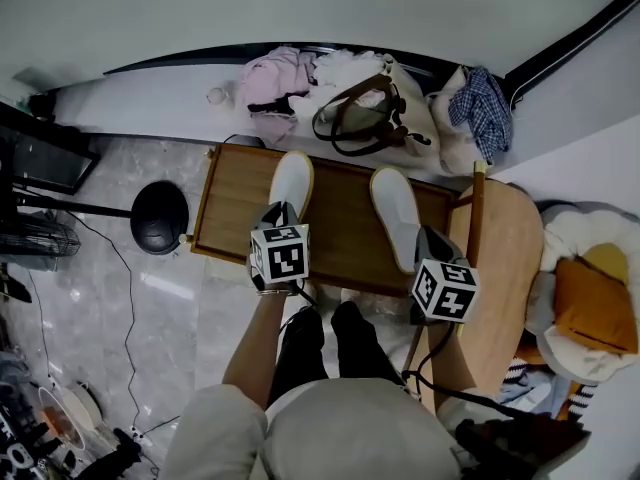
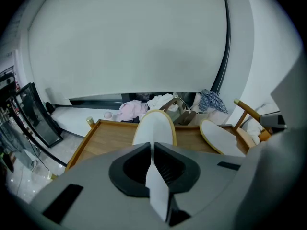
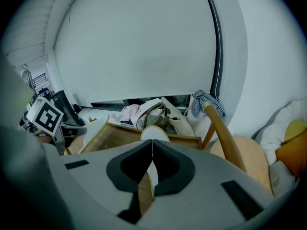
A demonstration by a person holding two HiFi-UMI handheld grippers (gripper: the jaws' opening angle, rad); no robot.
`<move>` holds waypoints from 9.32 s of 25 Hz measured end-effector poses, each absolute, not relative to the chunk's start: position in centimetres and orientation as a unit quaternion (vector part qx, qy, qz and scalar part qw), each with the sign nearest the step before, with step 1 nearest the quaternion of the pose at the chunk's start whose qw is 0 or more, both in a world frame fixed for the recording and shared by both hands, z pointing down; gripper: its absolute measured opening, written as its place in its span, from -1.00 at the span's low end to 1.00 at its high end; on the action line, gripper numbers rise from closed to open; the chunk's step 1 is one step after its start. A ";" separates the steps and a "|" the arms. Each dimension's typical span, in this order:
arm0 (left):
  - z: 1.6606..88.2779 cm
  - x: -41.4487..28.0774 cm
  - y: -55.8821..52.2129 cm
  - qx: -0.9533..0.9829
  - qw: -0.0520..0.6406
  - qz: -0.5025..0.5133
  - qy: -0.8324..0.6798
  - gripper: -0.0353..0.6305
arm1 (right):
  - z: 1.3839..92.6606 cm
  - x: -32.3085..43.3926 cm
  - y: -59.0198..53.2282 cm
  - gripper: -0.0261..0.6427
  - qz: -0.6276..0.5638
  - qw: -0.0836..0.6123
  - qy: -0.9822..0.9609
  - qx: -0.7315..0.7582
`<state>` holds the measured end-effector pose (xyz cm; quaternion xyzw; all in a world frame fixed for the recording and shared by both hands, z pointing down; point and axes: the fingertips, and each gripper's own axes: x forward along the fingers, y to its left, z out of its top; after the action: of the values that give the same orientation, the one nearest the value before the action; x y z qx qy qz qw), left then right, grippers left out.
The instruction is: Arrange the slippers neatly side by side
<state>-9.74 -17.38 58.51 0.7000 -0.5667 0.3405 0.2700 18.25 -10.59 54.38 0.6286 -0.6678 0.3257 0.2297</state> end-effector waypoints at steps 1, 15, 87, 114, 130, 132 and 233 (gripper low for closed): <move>58.5 -9.8 -17.4 0.698 0.271 0.339 -0.569 -0.80 | 54.4 18.1 -10.7 -0.82 0.325 0.231 -0.670 0.626; 61.0 -9.6 -17.6 0.679 0.293 0.347 -0.577 -0.80 | 55.6 18.6 -12.0 -0.82 0.329 0.251 -0.678 0.608; 54.4 -2.9 -18.9 0.788 0.269 0.289 -0.472 -0.47 | 47.6 24.6 -7.2 -0.82 0.283 0.192 -0.593 0.729; 55.6 12.5 -15.4 0.829 0.266 0.323 -0.371 -0.48 | 47.9 36.0 1.2 -0.82 0.301 0.170 -0.508 0.789; 61.3 13.7 -14.6 0.785 0.321 0.343 -0.405 -0.48 | 53.0 38.5 -1.8 -0.82 0.336 0.200 -0.534 0.750; 61.9 13.7 -14.4 0.779 0.325 0.347 -0.409 -0.48 | 53.6 38.5 -2.0 -0.82 0.340 0.203 -0.536 0.746; 60.0 1.1 -14.6 0.833 0.297 0.395 -0.249 -0.81 | 52.1 19.5 -10.8 -0.82 0.350 0.184 -0.583 0.710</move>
<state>1.05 -14.60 59.96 0.8330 -0.2487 0.3952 0.2966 19.53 -10.78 52.09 0.7102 -0.5827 0.3498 0.1837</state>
